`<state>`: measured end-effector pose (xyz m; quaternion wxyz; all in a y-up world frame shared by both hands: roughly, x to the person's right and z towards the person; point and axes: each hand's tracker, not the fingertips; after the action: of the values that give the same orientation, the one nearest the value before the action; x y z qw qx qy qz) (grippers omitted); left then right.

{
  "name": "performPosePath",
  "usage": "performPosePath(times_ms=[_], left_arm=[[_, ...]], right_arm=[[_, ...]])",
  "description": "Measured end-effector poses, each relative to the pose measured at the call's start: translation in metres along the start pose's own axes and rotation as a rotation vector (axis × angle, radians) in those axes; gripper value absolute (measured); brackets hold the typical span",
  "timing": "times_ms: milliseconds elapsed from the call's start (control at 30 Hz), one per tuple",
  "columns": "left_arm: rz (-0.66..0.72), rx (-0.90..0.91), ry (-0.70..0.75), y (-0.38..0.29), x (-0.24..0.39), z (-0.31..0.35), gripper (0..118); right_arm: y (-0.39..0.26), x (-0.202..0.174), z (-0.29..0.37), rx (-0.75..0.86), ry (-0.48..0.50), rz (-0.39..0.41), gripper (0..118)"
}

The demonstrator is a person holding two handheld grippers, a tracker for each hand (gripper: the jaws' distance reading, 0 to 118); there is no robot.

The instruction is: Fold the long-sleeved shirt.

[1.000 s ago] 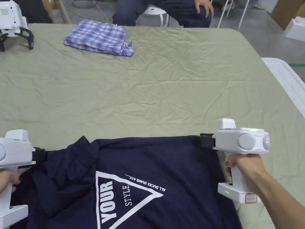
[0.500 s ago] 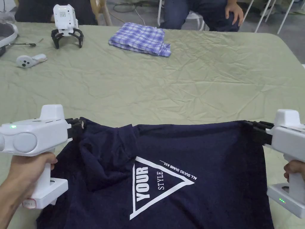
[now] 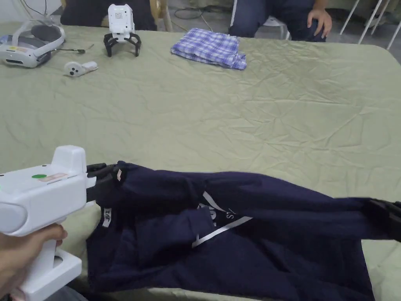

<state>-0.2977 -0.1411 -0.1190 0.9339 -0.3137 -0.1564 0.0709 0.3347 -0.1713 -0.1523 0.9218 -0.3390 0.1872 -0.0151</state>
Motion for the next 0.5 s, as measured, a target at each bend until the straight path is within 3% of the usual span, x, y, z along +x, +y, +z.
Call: performPosePath(times_ms=[100,167,233,267,333,433,500], left_arm=[[-0.071,-0.114,0.007,-0.027,0.005,0.015,9],[-0.105,-0.228,0.002,-0.049,0.008,0.017,9],[-0.236,-0.338,0.016,-0.078,0.018,0.014,9],[-0.289,-0.413,0.036,-0.090,0.023,0.009,9],[-0.262,-0.433,0.024,-0.110,0.021,0.002,9],[-0.276,-0.499,0.077,-0.122,0.022,-0.017,9],[-0.297,-0.523,0.088,-0.115,0.027,-0.023,9]], right_arm=[[-0.031,0.001,0.010,-0.100,0.016,-0.014,10],[-0.048,-0.009,0.010,-0.209,-0.003,0.025,10],[-0.065,-0.013,0.002,-0.326,-0.007,0.040,10],[-0.074,-0.020,0.006,-0.352,-0.049,0.008,10],[-0.086,-0.022,-0.005,-0.408,-0.063,-0.011,10],[-0.085,-0.030,-0.022,-0.432,-0.087,0.061,10],[-0.085,-0.030,-0.028,-0.453,-0.087,0.035,10]])
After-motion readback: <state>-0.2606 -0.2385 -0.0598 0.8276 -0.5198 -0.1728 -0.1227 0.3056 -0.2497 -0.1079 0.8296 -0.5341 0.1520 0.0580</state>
